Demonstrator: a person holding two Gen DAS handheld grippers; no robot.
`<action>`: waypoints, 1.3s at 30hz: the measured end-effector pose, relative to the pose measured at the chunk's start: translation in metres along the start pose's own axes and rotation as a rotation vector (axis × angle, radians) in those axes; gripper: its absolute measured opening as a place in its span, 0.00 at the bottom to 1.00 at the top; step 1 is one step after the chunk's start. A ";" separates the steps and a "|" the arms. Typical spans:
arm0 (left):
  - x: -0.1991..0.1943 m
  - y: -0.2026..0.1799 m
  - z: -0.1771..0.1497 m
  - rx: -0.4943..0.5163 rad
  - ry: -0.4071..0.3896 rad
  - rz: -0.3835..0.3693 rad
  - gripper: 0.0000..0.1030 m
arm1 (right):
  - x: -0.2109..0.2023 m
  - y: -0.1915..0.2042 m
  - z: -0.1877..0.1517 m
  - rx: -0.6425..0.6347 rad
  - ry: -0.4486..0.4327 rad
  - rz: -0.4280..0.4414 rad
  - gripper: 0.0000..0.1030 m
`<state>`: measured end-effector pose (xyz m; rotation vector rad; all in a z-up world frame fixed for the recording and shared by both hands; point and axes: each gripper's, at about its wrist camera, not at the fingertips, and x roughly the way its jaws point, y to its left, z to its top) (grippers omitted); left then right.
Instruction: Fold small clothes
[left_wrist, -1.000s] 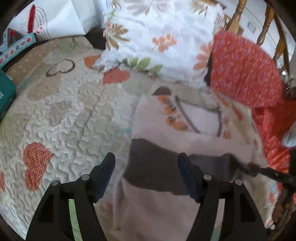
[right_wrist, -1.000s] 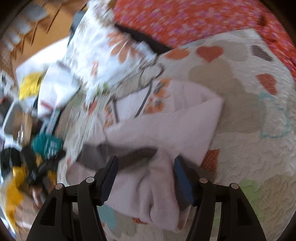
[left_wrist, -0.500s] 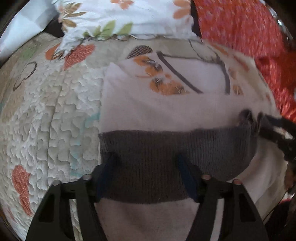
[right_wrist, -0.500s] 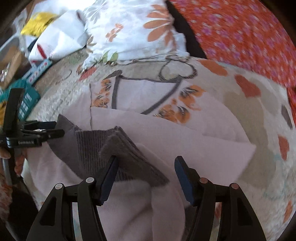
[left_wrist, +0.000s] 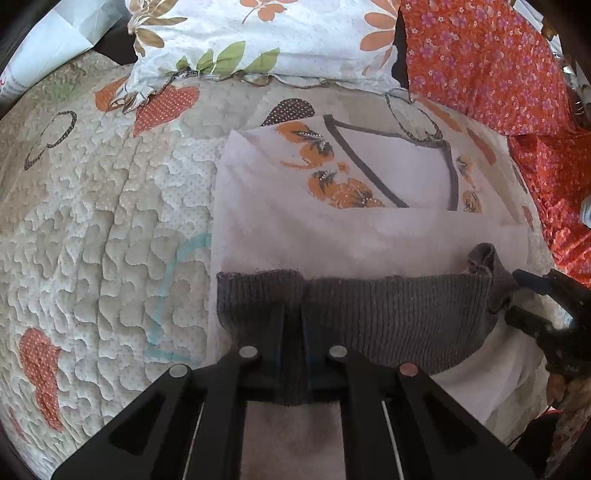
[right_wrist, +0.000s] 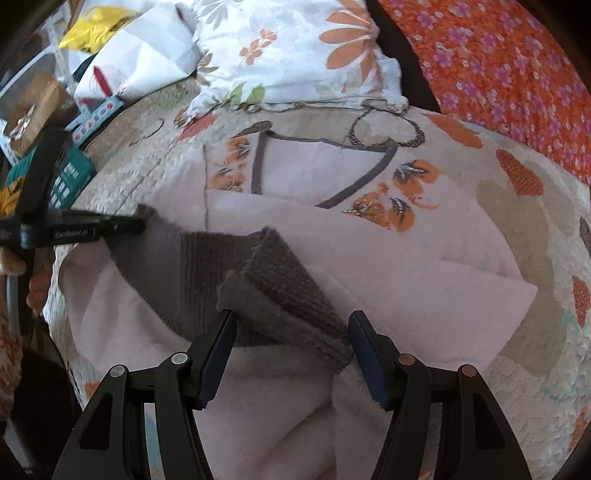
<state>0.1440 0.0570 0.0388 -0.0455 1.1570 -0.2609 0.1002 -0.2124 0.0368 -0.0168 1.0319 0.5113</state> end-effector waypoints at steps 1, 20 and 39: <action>0.001 0.000 0.000 0.002 0.002 0.001 0.07 | -0.003 0.003 0.000 -0.015 -0.003 0.010 0.67; -0.012 0.004 0.039 -0.039 -0.093 0.037 0.04 | -0.034 -0.009 0.029 0.032 -0.133 -0.131 0.06; -0.007 0.029 0.090 -0.190 -0.222 0.149 0.43 | -0.019 -0.137 0.044 0.470 -0.156 -0.308 0.45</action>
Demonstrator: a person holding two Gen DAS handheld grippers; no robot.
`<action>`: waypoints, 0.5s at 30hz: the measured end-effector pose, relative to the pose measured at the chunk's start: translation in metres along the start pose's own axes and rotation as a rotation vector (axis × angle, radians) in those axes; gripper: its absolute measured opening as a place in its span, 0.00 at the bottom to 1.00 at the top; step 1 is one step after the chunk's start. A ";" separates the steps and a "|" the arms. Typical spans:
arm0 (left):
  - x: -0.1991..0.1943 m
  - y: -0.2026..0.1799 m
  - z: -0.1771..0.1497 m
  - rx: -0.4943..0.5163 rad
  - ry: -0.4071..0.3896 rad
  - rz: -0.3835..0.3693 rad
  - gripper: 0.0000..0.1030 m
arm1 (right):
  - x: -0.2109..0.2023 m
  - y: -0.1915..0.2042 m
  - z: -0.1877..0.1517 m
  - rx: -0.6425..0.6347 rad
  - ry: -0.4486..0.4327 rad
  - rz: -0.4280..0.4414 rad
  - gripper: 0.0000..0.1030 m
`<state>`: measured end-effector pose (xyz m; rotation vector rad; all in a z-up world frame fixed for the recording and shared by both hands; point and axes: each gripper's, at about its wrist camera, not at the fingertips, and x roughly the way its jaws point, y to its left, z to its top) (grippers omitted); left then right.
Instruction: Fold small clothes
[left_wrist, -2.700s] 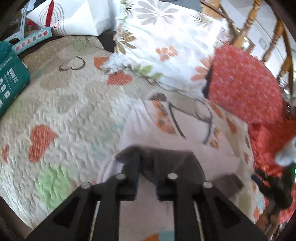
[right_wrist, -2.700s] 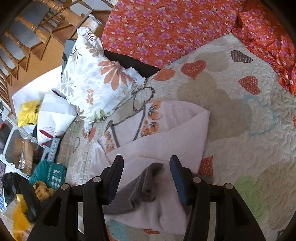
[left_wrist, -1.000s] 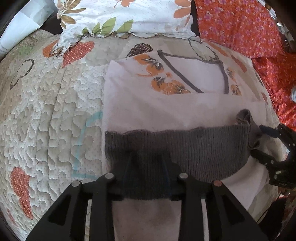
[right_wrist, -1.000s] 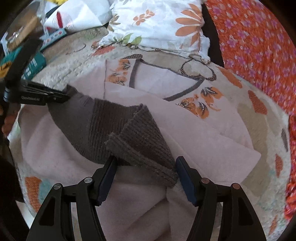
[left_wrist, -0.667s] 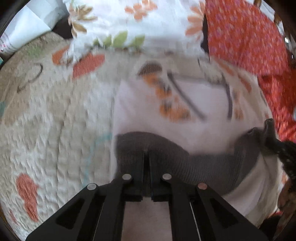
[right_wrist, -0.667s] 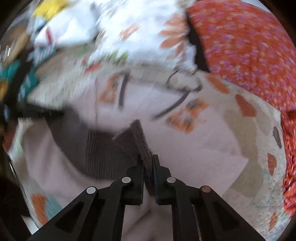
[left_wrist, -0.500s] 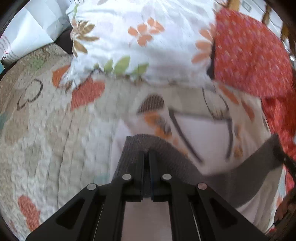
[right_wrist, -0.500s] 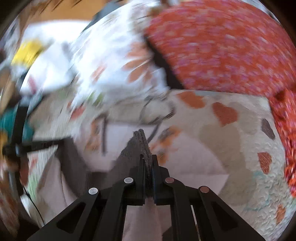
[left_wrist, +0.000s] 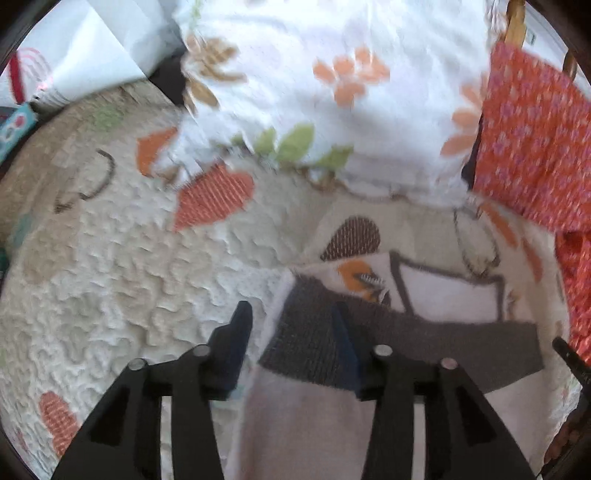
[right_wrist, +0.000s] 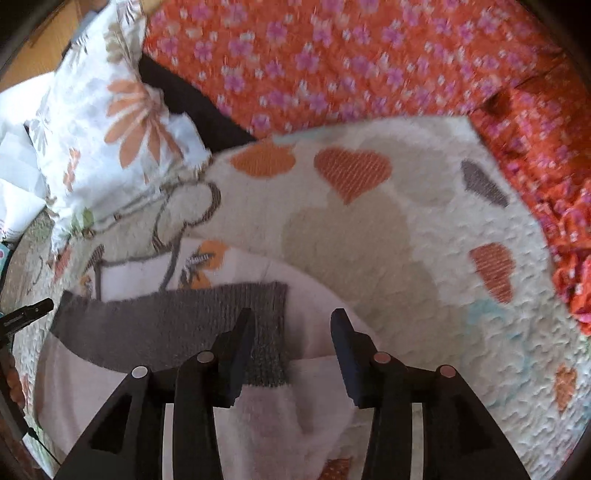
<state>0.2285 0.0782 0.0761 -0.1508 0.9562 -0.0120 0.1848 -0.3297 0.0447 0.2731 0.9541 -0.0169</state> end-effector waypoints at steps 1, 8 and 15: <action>-0.010 0.000 -0.001 0.008 -0.018 0.001 0.44 | -0.007 -0.002 0.000 0.002 -0.009 0.004 0.45; -0.068 0.002 -0.035 0.040 -0.060 -0.027 0.56 | -0.052 -0.006 -0.011 0.005 -0.020 0.103 0.45; -0.110 0.016 -0.104 0.026 -0.029 -0.035 0.63 | -0.070 -0.021 -0.070 0.036 0.111 0.193 0.45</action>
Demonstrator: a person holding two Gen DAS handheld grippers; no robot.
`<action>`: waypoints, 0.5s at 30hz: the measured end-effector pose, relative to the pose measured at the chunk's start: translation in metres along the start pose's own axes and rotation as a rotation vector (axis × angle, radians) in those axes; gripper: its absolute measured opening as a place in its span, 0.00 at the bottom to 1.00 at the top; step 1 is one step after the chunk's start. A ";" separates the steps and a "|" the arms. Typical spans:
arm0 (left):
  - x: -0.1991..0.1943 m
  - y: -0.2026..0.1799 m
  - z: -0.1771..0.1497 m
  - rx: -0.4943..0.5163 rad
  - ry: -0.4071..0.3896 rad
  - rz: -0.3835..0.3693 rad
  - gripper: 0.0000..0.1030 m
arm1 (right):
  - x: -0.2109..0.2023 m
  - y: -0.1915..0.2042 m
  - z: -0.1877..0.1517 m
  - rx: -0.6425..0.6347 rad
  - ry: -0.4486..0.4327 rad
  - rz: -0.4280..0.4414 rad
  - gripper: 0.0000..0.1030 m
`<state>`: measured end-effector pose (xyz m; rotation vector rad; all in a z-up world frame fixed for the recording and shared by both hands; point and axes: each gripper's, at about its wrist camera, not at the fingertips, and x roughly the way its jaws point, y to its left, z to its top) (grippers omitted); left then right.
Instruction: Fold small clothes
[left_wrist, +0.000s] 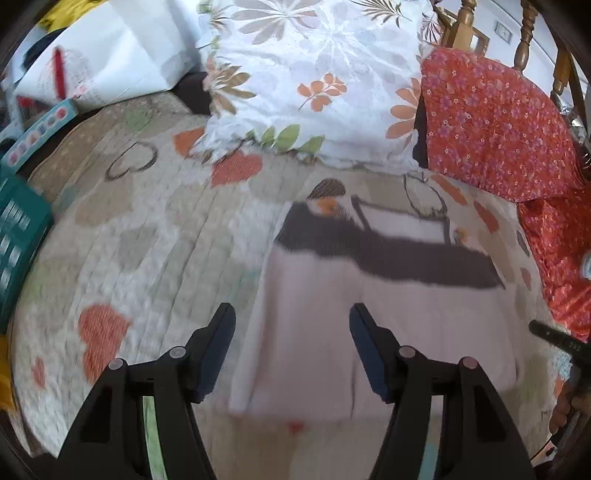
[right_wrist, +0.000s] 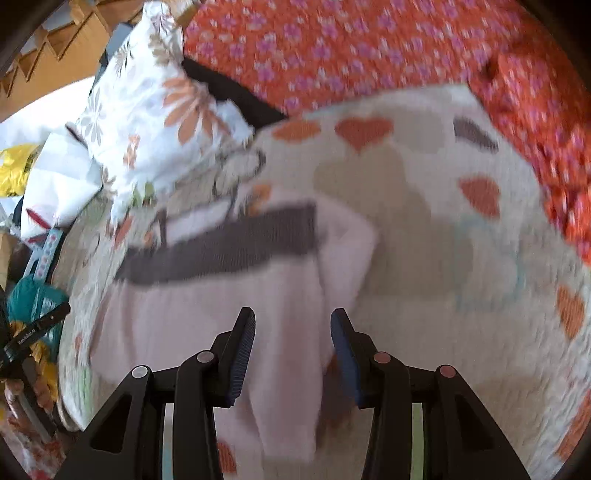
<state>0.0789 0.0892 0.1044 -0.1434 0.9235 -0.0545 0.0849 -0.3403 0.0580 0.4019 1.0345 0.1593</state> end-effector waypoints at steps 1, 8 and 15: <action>-0.003 0.003 -0.009 -0.016 0.002 0.006 0.67 | -0.001 -0.003 -0.010 0.001 0.019 -0.003 0.46; 0.034 0.010 -0.053 -0.045 0.088 0.029 0.71 | 0.001 -0.024 -0.068 0.064 0.079 0.047 0.52; 0.073 0.009 -0.054 -0.026 0.154 0.095 0.71 | 0.006 -0.005 -0.082 0.049 0.064 0.173 0.10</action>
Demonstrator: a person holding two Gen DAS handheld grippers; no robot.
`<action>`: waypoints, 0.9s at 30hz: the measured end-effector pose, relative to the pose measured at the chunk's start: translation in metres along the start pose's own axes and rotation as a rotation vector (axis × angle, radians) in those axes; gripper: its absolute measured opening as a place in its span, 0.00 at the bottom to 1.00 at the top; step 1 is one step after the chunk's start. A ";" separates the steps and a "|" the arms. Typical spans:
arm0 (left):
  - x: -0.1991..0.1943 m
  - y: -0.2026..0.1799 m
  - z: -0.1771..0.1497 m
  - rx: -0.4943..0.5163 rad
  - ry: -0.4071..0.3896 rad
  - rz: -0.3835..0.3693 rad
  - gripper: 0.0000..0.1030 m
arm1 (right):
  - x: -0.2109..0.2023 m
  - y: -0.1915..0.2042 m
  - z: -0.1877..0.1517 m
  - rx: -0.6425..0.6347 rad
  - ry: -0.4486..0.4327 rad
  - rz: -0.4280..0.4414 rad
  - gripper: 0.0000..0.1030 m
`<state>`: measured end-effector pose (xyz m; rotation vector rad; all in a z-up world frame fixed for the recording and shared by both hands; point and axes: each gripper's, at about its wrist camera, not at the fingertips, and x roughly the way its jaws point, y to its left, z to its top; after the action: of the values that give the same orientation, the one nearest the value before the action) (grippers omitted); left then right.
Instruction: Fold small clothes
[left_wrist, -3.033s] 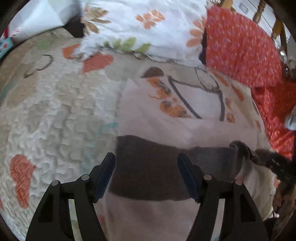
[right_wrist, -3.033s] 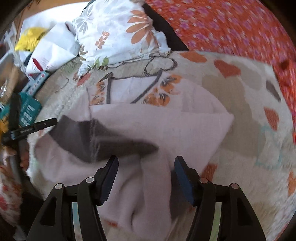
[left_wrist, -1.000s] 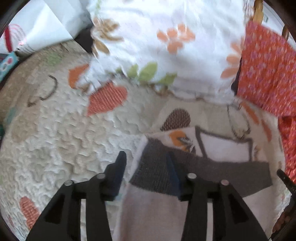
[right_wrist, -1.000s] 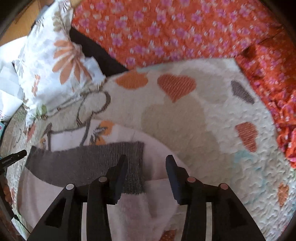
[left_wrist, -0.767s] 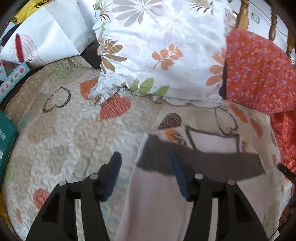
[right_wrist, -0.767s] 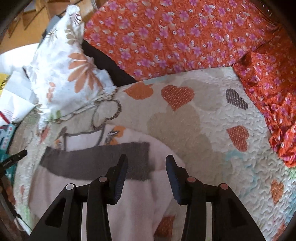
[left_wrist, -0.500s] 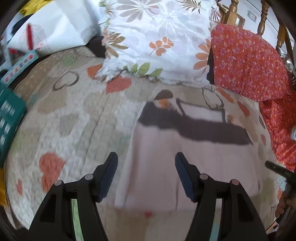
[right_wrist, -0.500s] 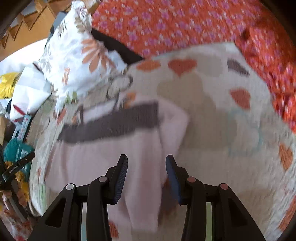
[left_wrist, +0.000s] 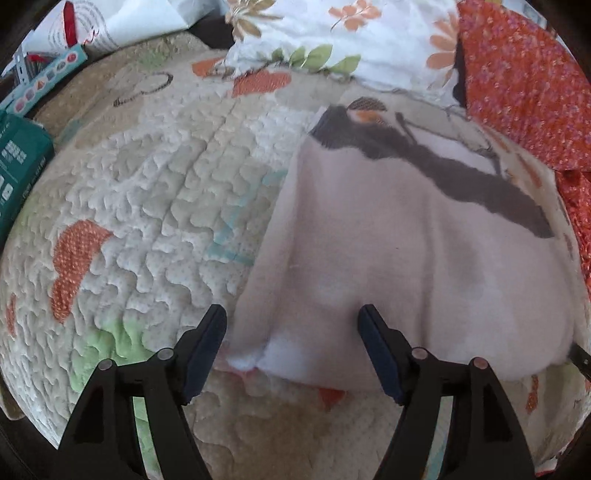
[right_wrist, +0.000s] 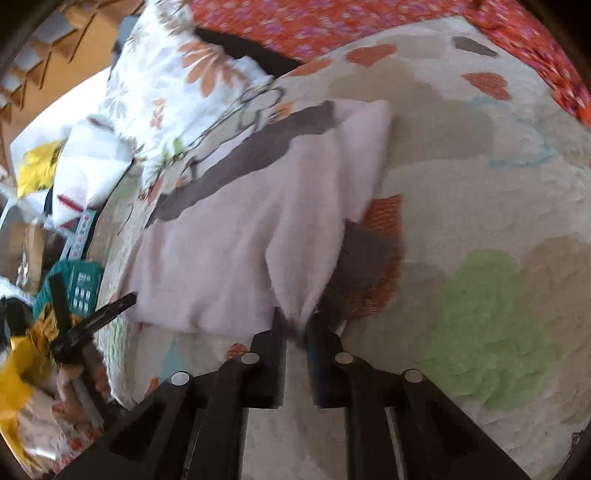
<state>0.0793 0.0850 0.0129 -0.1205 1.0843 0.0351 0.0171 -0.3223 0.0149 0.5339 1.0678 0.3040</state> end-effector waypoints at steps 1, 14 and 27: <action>0.001 0.001 0.000 -0.003 0.001 -0.001 0.71 | -0.002 0.004 0.002 -0.022 -0.002 -0.017 0.10; 0.003 0.004 0.005 -0.011 0.024 0.021 0.73 | -0.013 -0.015 0.021 -0.141 0.089 -0.455 0.09; 0.000 0.047 0.021 -0.068 0.044 0.211 0.76 | -0.025 0.049 0.032 -0.169 -0.080 -0.239 0.37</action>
<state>0.0941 0.1337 0.0186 -0.0675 1.1363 0.2603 0.0343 -0.3020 0.0727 0.2615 1.0063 0.1590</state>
